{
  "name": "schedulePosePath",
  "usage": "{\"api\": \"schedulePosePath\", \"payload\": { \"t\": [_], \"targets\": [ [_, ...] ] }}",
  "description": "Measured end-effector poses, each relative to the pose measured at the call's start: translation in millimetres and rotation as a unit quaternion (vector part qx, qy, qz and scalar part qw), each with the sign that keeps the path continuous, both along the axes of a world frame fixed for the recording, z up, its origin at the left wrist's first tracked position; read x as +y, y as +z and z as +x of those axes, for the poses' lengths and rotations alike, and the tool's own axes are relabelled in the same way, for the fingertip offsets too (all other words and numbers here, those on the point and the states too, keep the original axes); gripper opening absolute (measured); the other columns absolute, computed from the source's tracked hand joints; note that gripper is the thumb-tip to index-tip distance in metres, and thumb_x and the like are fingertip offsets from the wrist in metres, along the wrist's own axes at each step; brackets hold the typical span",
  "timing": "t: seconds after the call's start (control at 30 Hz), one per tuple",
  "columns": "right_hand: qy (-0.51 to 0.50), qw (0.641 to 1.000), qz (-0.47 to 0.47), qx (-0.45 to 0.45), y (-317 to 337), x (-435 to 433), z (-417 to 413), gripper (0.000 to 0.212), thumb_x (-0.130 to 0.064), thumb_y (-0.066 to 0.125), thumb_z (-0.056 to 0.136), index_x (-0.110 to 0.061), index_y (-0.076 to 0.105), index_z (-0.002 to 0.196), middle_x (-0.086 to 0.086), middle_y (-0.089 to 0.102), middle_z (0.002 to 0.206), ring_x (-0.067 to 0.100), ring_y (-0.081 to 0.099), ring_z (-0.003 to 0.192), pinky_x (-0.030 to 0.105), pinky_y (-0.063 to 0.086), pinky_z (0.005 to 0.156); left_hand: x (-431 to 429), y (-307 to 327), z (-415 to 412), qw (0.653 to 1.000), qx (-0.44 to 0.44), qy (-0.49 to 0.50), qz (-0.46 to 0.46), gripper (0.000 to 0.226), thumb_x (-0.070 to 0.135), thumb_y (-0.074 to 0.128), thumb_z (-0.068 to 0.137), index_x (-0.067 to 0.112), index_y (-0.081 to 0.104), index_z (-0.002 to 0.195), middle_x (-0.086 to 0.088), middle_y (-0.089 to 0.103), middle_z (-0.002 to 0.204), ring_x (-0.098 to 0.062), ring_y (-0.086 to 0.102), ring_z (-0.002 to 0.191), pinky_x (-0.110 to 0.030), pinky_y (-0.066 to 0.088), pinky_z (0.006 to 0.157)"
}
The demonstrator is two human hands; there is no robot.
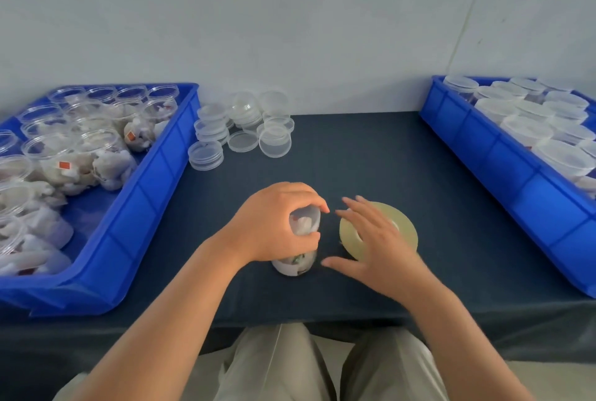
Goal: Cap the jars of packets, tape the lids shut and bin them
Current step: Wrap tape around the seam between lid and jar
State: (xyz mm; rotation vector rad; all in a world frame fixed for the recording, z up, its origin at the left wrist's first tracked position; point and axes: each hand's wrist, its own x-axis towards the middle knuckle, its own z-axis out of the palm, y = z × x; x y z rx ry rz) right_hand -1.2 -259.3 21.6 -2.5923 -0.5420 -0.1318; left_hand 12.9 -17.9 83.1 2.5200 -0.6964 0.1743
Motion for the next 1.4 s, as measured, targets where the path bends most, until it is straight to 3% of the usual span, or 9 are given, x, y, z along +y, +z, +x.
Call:
{"api": "schedulePosePath", "payload": {
  "t": [0.17, 0.27, 0.43, 0.57, 0.77, 0.9, 1.13, 1.27, 1.4],
  "targets": [
    [-0.061, 0.987, -0.13, 0.07, -5, -48, -13, 0.073, -0.077, 0.055, 0.093, -0.036, 0.05, 0.154, -0.022, 0.036, 0.166, 0.005, 0.034, 0.151, 0.027, 0.035, 0.117, 4, -2, 3, 0.999, -0.026, -0.026, -0.01, 0.035, 0.06, 0.069, 0.084, 0.049, 0.073, 0.117, 0.026, 0.057, 0.136, 0.0, 0.049, 0.13, -0.031, 0.048, 0.103],
    [-0.065, 0.989, -0.126, 0.028, -3, -42, -18, 0.041, -0.064, 0.057, 0.097, -0.032, 0.067, 0.121, -0.022, 0.066, 0.125, 0.006, 0.062, 0.111, 0.026, 0.053, 0.09, 7, -2, 3, 0.997, -0.048, -0.053, 0.009, 0.036, 0.052, 0.067, 0.088, 0.044, 0.075, 0.122, 0.019, 0.058, 0.139, -0.003, 0.05, 0.131, -0.036, 0.048, 0.107],
    [-0.122, 0.991, -0.01, 0.062, 14, -28, -32, 0.023, -0.051, 0.065, 0.088, -0.031, 0.054, 0.086, -0.006, 0.061, 0.075, 0.018, 0.058, 0.067, 0.032, 0.043, 0.056, 8, 7, -3, 0.988, -0.142, -0.017, 0.065, 0.062, 0.069, 0.071, 0.087, 0.028, 0.073, 0.133, 0.002, 0.061, 0.144, -0.024, 0.053, 0.137, -0.045, 0.033, 0.124],
    [-0.105, 0.988, 0.11, 0.042, 28, -20, -53, 0.025, -0.059, 0.05, 0.083, -0.034, 0.047, 0.088, -0.009, 0.059, 0.079, 0.015, 0.056, 0.073, 0.027, 0.04, 0.055, -5, 12, -29, 0.971, -0.239, 0.021, 0.012, 0.059, 0.064, 0.069, 0.093, 0.018, 0.074, 0.131, 0.003, 0.067, 0.133, -0.019, 0.06, 0.126, -0.039, 0.037, 0.122],
    [-0.072, 0.976, 0.205, 0.008, 45, -3, -86, 0.028, -0.059, 0.048, 0.083, -0.031, 0.048, 0.088, -0.013, 0.056, 0.09, 0.016, 0.052, 0.074, 0.023, 0.042, 0.06, -34, 8, -76, 0.985, -0.104, 0.059, -0.123, 0.043, 0.056, 0.065, 0.097, 0.03, 0.07, 0.13, 0.025, 0.065, 0.13, 0.005, 0.059, 0.123, -0.008, 0.043, 0.102],
    [-0.076, 0.976, 0.202, -0.022, 47, 4, -98, 0.027, -0.055, 0.051, 0.083, -0.029, 0.048, 0.088, -0.014, 0.056, 0.093, 0.014, 0.053, 0.079, 0.018, 0.041, 0.065, -39, 2, -90, 0.958, -0.125, 0.094, -0.241, 0.012, 0.033, 0.071, 0.099, 0.027, 0.079, 0.107, 0.027, 0.074, 0.112, 0.002, 0.071, 0.108, -0.015, 0.053, 0.089],
    [-0.071, 0.979, 0.189, -0.031, 33, 11, -107, 0.035, -0.064, 0.049, 0.086, -0.029, 0.048, 0.091, -0.012, 0.055, 0.082, 0.014, 0.053, 0.081, 0.02, 0.038, 0.063, -42, -11, -103, 0.958, -0.183, 0.13, -0.179, 0.022, 0.032, 0.057, 0.105, 0.018, 0.074, 0.105, 0.019, 0.075, 0.112, -0.002, 0.07, 0.097, -0.018, 0.056, 0.075],
    [-0.047, 0.975, 0.218, -0.003, 25, 15, -110, 0.046, -0.073, 0.036, 0.099, -0.048, 0.028, 0.137, -0.008, 0.053, 0.083, 0.017, 0.057, 0.072, 0.021, 0.044, 0.06, -42, -10, -108, 0.978, -0.134, 0.089, -0.132, 0.028, 0.039, 0.041, 0.111, 0.022, 0.063, 0.116, 0.016, 0.077, 0.099, -0.01, 0.073, 0.072, -0.039, 0.055, 0.053],
    [0.021, 0.962, 0.265, 0.068, 28, 12, -109, 0.046, -0.06, 0.037, 0.105, -0.06, 0.024, 0.149, -0.006, 0.057, 0.087, 0.02, 0.06, 0.071, 0.031, 0.053, 0.067, -40, -2, -109, 0.987, -0.142, 0.035, -0.071, 0.008, 0.036, 0.035, 0.111, 0.031, 0.041, 0.111, 0.01, 0.075, 0.082, -0.014, 0.064, 0.054, -0.04, 0.05, 0.044]
  ]
}}
